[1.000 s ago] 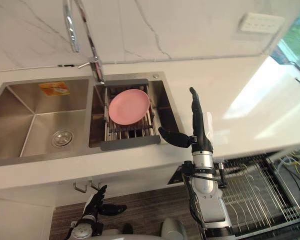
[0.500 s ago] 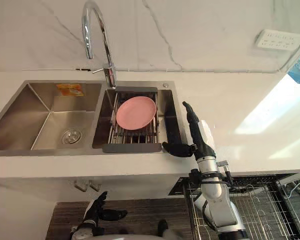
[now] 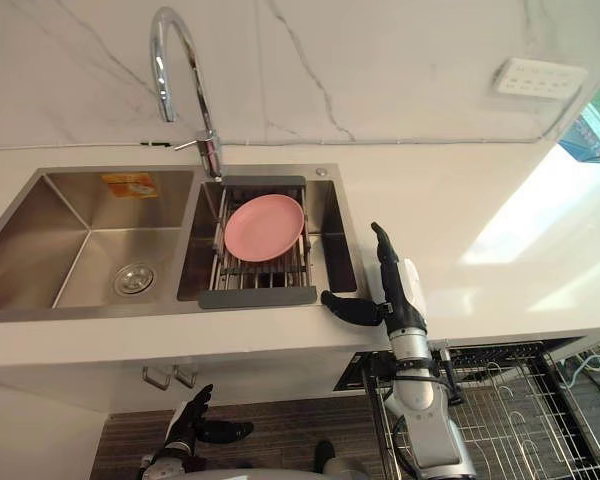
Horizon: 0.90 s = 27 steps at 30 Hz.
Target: Walk over to the sink, pick up the cup, carry it to the dishwasher, place the cup inside the dishwasher, then close the dishwasher door
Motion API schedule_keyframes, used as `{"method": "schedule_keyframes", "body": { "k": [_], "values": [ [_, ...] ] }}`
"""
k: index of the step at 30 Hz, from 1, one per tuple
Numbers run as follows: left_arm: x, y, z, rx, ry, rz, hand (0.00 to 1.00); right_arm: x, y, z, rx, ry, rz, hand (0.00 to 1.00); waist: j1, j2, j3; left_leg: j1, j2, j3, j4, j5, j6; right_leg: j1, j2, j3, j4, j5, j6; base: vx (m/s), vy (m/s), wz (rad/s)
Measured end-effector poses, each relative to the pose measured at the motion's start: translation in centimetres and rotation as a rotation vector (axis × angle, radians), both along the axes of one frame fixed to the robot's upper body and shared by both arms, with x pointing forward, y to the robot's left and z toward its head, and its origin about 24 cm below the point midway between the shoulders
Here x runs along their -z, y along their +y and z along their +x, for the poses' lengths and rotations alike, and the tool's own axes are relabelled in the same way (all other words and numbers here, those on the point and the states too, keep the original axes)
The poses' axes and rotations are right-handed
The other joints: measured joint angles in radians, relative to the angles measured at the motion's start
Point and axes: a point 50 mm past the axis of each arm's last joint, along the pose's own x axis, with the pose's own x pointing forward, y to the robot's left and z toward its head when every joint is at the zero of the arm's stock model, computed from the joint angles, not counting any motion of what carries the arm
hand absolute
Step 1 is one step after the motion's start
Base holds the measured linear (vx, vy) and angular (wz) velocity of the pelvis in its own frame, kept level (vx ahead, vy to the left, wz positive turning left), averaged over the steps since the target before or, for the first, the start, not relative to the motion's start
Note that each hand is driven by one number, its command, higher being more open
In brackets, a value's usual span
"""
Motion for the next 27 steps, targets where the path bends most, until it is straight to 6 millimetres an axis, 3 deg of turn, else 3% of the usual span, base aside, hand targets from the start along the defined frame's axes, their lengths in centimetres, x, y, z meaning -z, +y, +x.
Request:
{"method": "schedule_keyframes", "body": {
  "k": [4, 12, 27],
  "values": [
    [0.0, 0.0, -0.1, -0.013, 0.004, -0.004, 1.00, -0.3, -0.7, -0.3, 0.092, -0.019, 0.018, 1.00, 0.000, 0.001, 0.000, 0.011, 0.000, -0.001, -0.005, 0.000, 0.000, 0.012, -0.001, -0.003, 0.000, 0.000, 0.001, -0.02, -0.001, 0.02],
    [-0.2, -0.1, -0.1, -0.014, -0.010, -0.008, 1.00, -2.1, -0.4, 0.0, 0.078, -0.102, -0.024, 1.00, 0.004, 0.002, 0.001, 0.009, 0.000, -0.006, -0.007, 0.000, 0.000, 0.012, -0.002, -0.010, 0.000, -0.001, 0.001, -0.01, -0.004, 0.01],
    [-0.2, -0.2, 0.0, -0.012, -0.011, -0.026, 1.00, -3.5, 1.7, 2.9, -0.117, -0.138, -0.115, 1.00, 0.012, 0.008, 0.004, -0.002, -0.001, -0.023, -0.009, 0.001, 0.000, 0.010, -0.005, -0.031, -0.006, -0.002, 0.002, -0.01, -0.004, 0.03]
  ]
}}
